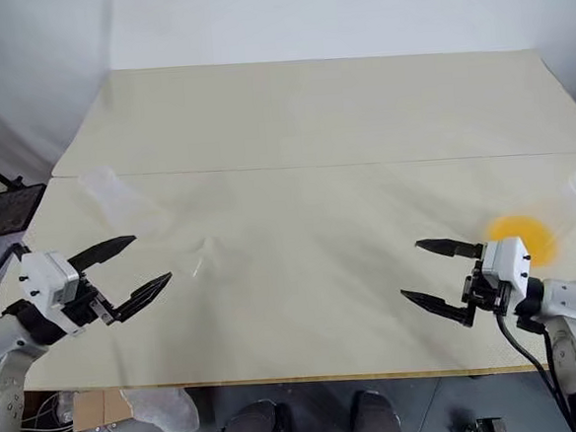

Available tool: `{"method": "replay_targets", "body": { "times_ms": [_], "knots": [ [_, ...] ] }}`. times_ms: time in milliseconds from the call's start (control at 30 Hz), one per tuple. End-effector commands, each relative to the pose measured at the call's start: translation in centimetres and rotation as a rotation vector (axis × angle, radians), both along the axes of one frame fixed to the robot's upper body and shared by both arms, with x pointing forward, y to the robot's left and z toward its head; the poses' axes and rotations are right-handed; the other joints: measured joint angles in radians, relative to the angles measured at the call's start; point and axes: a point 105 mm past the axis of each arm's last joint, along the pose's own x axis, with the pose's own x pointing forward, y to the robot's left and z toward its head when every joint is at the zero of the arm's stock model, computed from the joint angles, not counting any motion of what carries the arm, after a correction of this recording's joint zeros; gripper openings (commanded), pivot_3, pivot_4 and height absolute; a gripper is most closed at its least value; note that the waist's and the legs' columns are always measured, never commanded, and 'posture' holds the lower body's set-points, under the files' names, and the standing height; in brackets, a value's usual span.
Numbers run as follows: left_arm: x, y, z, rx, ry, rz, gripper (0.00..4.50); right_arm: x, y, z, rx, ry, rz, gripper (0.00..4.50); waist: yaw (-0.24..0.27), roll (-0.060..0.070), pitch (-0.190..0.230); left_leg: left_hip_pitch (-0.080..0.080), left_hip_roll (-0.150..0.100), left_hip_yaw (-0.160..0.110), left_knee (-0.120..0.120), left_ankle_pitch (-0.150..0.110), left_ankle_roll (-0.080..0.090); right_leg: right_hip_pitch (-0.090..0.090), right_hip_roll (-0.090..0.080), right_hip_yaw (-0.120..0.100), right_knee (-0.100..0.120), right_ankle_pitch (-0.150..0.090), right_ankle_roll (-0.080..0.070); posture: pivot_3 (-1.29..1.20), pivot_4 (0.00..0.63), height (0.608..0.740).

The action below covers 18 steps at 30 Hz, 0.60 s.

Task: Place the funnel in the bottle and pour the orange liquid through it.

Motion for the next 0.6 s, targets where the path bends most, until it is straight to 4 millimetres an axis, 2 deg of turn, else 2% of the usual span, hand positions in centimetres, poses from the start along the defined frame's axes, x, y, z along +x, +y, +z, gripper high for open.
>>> {"method": "replay_targets", "body": {
  "times_ms": [33,133,233,300,400,500,600],
  "knots": [
    [-0.8,0.1,0.9,0.010,-0.046,0.009,4.50,0.3,0.8,0.4,0.020,-0.029,0.028,4.48,0.000,0.000,0.000,0.000,0.000,0.000,0.000,0.000,0.000,0.000,0.000,0.000,0.000,0.000,0.000,0.00,0.150,0.740],
    [-1.0,0.9,0.9,-0.039,-0.044,0.070,4.50,1.0,1.9,0.8,0.055,-0.032,0.055,4.48,-0.002,-0.001,0.000,0.000,0.002,0.000,0.002,-0.001,0.000,0.000,0.002,0.001,0.000,0.000,0.000,0.00,0.150,0.740],
    [-2.6,3.7,0.7,-0.157,-0.060,0.232,4.50,2.1,5.1,2.1,0.133,-0.040,0.139,4.48,-0.020,-0.001,0.000,0.000,0.010,-0.001,0.004,-0.003,-0.001,-0.001,0.005,0.002,0.000,0.001,-0.002,0.00,0.150,0.740],
    [-4.0,6.3,-0.1,-0.272,-0.057,0.395,4.50,2.9,7.0,2.9,0.176,-0.055,0.178,4.48,-0.029,-0.001,0.000,0.000,0.010,0.000,0.004,-0.003,-0.002,-0.003,0.006,0.004,0.002,0.001,-0.002,0.00,0.150,0.740],
    [-6.9,9.0,-2.6,-0.298,-0.037,0.606,4.50,4.1,9.6,3.7,0.213,-0.074,0.226,4.48,-0.030,-0.002,0.000,0.000,0.011,0.000,0.005,-0.004,-0.002,-0.005,0.005,0.005,0.006,0.001,-0.003,0.00,0.150,0.740],
    [-8.9,10.0,-3.8,-0.342,-0.035,0.731,4.50,4.9,11.0,4.2,0.235,-0.085,0.249,4.48,-0.019,-0.005,-0.001,0.000,0.011,0.001,0.007,-0.006,-0.001,-0.005,0.005,0.006,0.006,0.001,-0.003,0.00,0.150,0.740],
    [-9.4,9.4,-4.2,-0.374,-0.039,0.766,4.50,5.1,11.9,4.2,0.237,-0.090,0.268,4.48,-0.004,-0.010,-0.003,-0.001,0.010,0.000,0.008,-0.007,0.000,-0.004,0.004,0.006,0.006,0.001,-0.003,0.00,0.150,0.740]
  ]
}}
